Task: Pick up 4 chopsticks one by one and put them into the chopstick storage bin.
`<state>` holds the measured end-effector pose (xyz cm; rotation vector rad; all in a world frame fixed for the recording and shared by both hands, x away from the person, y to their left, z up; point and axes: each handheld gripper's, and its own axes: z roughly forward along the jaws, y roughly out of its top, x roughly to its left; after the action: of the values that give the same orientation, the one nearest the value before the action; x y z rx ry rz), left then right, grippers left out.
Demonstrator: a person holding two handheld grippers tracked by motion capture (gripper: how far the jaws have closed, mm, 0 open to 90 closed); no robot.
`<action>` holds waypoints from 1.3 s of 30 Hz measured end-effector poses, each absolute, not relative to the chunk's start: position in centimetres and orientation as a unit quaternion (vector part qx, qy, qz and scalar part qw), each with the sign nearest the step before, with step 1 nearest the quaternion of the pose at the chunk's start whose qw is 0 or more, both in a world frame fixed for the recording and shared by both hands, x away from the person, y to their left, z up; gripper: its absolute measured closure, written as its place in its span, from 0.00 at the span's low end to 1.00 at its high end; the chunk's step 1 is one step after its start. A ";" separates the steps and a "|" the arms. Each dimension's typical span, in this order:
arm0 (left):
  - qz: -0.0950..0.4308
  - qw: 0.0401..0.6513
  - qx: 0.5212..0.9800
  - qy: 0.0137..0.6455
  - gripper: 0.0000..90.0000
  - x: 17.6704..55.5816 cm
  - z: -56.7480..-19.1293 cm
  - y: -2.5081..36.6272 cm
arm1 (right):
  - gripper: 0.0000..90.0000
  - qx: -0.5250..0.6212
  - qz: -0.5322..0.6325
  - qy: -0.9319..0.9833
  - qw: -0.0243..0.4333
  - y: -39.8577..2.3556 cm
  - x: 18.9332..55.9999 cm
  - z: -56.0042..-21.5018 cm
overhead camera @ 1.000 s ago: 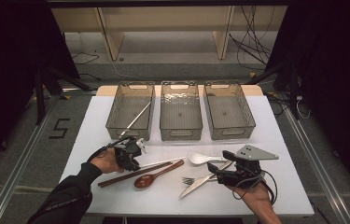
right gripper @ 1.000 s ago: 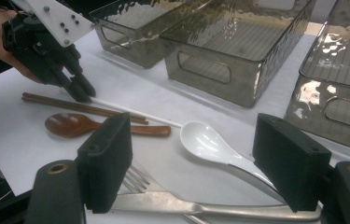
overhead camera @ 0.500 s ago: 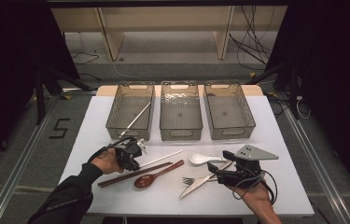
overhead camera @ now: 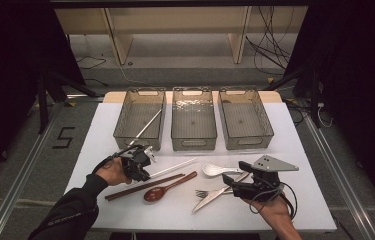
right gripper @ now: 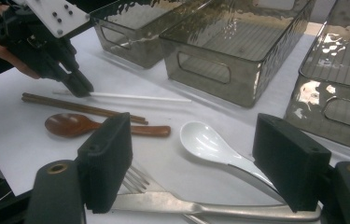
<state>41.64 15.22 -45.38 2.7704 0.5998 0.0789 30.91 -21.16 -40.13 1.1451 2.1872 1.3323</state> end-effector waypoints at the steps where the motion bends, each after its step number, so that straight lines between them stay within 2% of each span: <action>1: 0.029 0.149 0.967 0.203 0.93 41.7 -45.2 15.3 | 0.33 0.402 0.468 0.769 0.168 -21.2 30.9 -40.1; 27: 0.070 0.267 0.933 0.232 0.93 41.5 -40.1 16.5 | 0.33 0.403 0.469 0.768 0.168 -21.2 30.9 -40.1; 39: 0.104 0.344 0.887 0.290 0.93 43.1 -37.6 19.1 | 0.33 0.405 0.469 0.767 0.167 -21.2 30.9 -40.1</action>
<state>43.11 19.13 -37.59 2.3048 0.7532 0.2698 30.94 -21.20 -40.13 1.1520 2.1828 1.3345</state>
